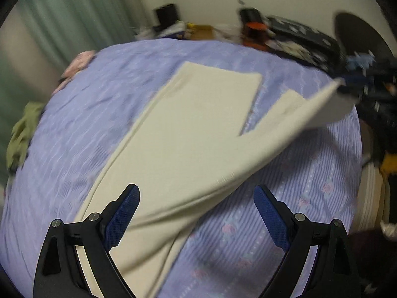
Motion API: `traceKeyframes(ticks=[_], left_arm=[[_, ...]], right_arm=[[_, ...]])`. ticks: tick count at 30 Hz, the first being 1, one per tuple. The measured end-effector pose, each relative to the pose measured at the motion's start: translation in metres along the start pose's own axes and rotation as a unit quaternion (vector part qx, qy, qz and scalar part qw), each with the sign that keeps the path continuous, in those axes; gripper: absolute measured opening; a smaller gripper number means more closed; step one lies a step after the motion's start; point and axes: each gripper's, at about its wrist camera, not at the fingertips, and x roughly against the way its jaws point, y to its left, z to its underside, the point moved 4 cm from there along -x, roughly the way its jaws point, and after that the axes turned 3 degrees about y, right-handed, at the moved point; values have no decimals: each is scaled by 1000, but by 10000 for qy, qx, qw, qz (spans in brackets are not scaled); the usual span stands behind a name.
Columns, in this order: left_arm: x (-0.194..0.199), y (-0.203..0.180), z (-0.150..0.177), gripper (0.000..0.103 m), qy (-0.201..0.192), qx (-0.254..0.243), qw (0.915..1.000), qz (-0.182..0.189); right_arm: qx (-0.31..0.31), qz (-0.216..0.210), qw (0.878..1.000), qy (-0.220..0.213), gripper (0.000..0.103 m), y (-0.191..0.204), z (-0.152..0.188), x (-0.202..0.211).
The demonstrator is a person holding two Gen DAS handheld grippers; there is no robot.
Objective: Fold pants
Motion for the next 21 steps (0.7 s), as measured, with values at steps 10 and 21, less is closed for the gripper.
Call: traceKeyframes(ticks=[10,21], left_arm=[[-34,10,-16,11,352,-197,9991,155],[18,70,-71,10,-248,400,9989,-82]], right_arm=[[-306,212,9992,-147,8,-19,-22,7],[-314,278,9979,-498,8,-53,-104,21]])
